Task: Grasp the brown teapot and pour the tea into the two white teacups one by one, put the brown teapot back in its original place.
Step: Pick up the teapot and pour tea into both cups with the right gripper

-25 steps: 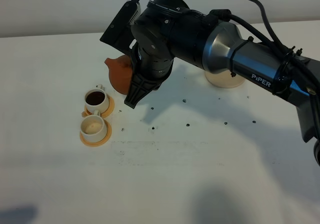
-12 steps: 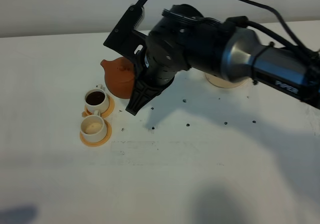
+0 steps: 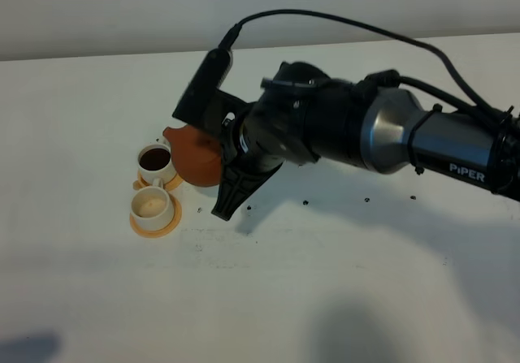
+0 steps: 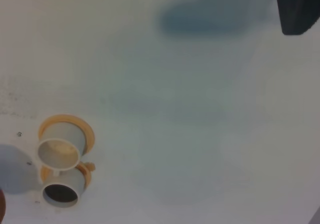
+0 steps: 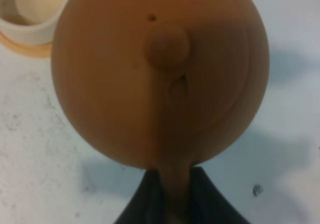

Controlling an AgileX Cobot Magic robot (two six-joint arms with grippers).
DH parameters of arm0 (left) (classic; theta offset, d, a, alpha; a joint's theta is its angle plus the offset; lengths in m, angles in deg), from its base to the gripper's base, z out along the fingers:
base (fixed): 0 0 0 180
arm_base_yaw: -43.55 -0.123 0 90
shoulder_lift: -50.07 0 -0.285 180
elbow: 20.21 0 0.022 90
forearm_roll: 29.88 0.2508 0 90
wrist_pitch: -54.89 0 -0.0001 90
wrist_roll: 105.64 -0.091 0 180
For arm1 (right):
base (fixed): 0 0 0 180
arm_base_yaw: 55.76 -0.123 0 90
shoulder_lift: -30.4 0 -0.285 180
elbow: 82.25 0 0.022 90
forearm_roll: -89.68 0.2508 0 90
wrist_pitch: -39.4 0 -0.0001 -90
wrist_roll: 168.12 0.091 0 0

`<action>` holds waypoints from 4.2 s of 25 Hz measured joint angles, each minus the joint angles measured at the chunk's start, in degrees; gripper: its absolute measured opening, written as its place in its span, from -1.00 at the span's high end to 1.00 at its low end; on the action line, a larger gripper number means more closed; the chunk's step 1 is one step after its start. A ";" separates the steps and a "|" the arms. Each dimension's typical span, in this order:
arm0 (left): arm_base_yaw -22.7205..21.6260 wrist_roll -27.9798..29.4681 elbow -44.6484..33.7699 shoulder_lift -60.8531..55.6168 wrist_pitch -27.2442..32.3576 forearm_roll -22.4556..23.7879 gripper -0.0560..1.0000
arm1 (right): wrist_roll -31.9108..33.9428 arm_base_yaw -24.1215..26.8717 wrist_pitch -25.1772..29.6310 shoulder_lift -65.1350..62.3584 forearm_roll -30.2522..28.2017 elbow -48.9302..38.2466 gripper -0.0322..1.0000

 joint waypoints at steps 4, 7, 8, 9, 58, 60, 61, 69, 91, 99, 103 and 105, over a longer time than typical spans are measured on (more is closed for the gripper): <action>0.00 0.00 0.00 0.00 0.00 0.00 0.38 | 2.42 -0.30 -4.11 0.00 -4.66 -2.81 0.76; 0.00 0.00 0.00 0.00 0.00 0.00 0.38 | 3.59 -0.77 -6.02 0.00 -7.61 -4.48 0.76; 0.00 0.00 0.00 0.00 0.00 0.00 0.38 | 3.83 -0.97 -6.27 0.00 -8.57 -4.88 0.76; 0.00 0.00 0.00 0.00 0.00 0.00 0.38 | 4.35 -1.32 -6.57 0.00 -9.41 -5.08 0.76; 0.00 0.00 0.00 0.00 0.00 0.00 0.38 | 22.57 -6.54 -11.61 0.52 -48.94 -11.22 0.76; 0.00 0.00 0.00 0.00 0.00 0.00 0.38 | 24.11 -6.72 -11.18 1.19 -51.16 -11.09 0.76; 0.00 0.00 0.00 0.00 0.00 0.00 0.38 | 24.85 -6.95 -10.73 1.68 -52.35 -10.95 0.76; 0.00 0.00 0.00 0.00 0.00 0.00 0.38 | 26.97 -7.52 -7.26 4.61 -58.16 -8.95 0.76; 0.00 0.00 0.00 0.00 0.32 0.00 0.38 | 28.38 -11.02 -1.40 5.94 -68.72 -8.95 0.76; 0.00 0.07 0.00 0.00 0.38 0.00 0.38 | 27.98 -11.95 -1.06 7.14 -71.52 -8.95 0.76; 0.00 0.07 0.00 0.00 0.38 0.00 0.38 | 26.81 -12.41 -0.58 7.26 -73.08 -8.95 0.76; 0.00 0.07 0.00 0.00 0.38 0.00 0.38 | 25.87 -12.41 -0.14 7.33 -73.68 -8.95 0.76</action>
